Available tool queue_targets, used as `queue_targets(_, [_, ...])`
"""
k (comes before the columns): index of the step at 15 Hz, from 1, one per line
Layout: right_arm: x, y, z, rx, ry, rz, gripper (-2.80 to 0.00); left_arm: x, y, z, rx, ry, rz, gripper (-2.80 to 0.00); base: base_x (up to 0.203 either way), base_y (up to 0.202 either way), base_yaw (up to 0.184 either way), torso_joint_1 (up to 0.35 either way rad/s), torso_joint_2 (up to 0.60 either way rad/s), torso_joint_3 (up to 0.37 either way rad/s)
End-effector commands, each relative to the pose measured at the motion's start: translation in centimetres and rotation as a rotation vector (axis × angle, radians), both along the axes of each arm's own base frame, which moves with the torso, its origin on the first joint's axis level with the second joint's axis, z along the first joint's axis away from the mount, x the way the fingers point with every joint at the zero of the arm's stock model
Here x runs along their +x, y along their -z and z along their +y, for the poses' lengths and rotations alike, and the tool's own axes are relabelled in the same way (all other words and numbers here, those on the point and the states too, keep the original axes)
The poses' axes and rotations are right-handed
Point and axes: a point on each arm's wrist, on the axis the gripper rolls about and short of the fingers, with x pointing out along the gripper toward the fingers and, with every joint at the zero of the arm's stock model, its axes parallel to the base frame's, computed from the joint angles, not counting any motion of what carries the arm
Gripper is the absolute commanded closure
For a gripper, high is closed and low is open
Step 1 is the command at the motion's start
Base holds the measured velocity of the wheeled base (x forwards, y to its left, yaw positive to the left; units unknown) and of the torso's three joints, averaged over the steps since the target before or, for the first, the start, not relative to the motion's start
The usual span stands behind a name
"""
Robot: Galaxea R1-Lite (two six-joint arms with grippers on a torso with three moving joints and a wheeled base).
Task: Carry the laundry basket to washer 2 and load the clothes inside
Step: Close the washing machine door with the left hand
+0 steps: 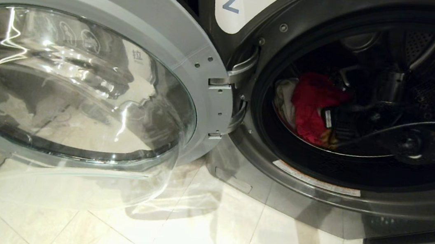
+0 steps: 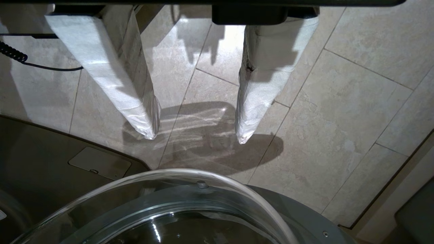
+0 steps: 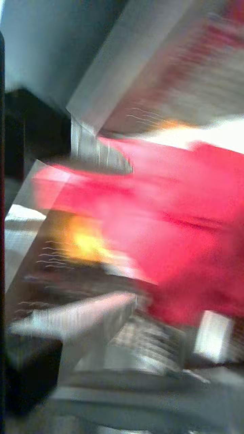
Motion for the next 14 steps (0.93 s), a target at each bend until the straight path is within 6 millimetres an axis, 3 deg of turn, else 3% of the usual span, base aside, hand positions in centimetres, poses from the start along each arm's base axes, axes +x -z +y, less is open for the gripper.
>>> queue_targets(1, [-7.1, -2.6, -0.9, 0.008, -0.023, 0.033, 0.00, 0.0, 0.0, 0.0, 0.000, -0.001, 0.001, 0.00, 0.000, 0.000, 0.000, 0.000, 0.00, 0.000])
queue_targets(4, [-16.0, 0.2, -1.6, -0.006, -0.091, 0.173, 0.00, 0.0, 0.0, 0.0, 0.000, -0.001, 0.001, 0.00, 0.000, 0.000, 0.000, 0.000, 0.00, 0.000])
queue_targets(8, [-26.0, 1.5, -4.4, -0.014, -0.050, 0.150, 0.00, 0.0, 0.0, 0.0, 0.000, -0.001, 0.001, 0.00, 0.000, 0.000, 0.000, 0.000, 0.00, 0.000])
queue_targets(10, [-29.6, 3.6, -6.1, -0.022, 0.030, 0.152, 0.00, 0.0, 0.0, 0.0, 0.000, -0.001, 0.002, 0.00, 0.000, 0.000, 0.000, 0.000, 0.00, 0.000])
queue_targets(14, [-33.6, 11.8, -7.4, -0.063, 0.055, 0.264, 0.00, 0.0, 0.0, 0.0, 0.000, 0.000, 0.001, 0.00, 0.000, 0.000, 0.000, 0.000, 0.00, 0.000])
